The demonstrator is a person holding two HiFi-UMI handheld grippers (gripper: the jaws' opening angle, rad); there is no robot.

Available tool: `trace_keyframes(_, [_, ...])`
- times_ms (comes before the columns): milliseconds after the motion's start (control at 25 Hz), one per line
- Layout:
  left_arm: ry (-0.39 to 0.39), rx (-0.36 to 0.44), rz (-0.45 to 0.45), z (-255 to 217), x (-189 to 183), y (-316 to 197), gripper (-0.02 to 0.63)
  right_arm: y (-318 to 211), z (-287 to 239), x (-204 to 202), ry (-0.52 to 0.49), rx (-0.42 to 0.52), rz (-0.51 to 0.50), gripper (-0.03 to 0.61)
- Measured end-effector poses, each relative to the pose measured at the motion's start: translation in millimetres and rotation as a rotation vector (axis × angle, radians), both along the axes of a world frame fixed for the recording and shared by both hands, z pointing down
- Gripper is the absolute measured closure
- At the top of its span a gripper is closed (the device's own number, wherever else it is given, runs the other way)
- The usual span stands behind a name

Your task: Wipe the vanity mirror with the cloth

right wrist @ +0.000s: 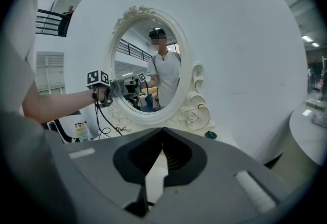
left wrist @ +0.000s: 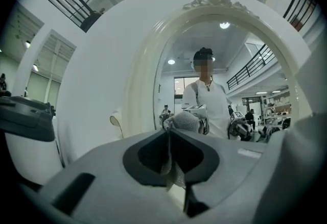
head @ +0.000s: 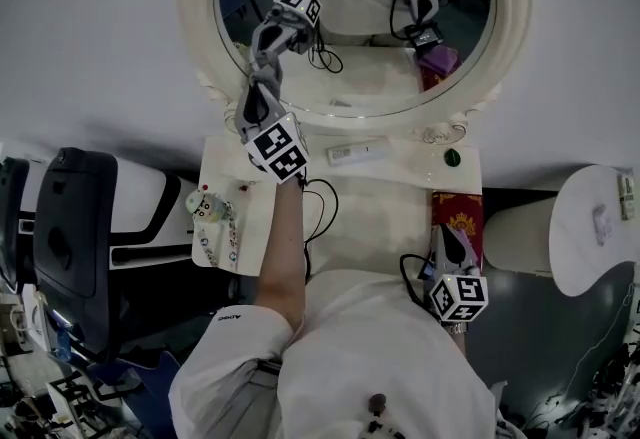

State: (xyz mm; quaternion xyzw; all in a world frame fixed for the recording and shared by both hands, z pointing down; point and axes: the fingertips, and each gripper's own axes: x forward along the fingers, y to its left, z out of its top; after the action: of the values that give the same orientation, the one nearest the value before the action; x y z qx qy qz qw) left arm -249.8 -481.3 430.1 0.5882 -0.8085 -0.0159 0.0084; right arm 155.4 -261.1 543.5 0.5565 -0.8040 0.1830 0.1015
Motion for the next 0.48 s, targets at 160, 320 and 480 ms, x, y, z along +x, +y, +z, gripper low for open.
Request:
trace_keyframes(160, [-0.013,0.047,0.048,-1.6,38.2,13.0,0.592,-2.5,-0.9,17.6,-0.008,0.007,-0.013,0.571])
trace_keyframes(320, [-0.022,0.044,0.117,8.0,93.0,19.0,0.592,-3.0,-1.3,32.7,0.002,0.014,-0.045,0.571])
trace_keyframes(480, [-0.017,0.029,0.194,17.7,151.5,14.6,0.592,-4.6,1.1,54.8,0.008,0.012,-0.048,0.571])
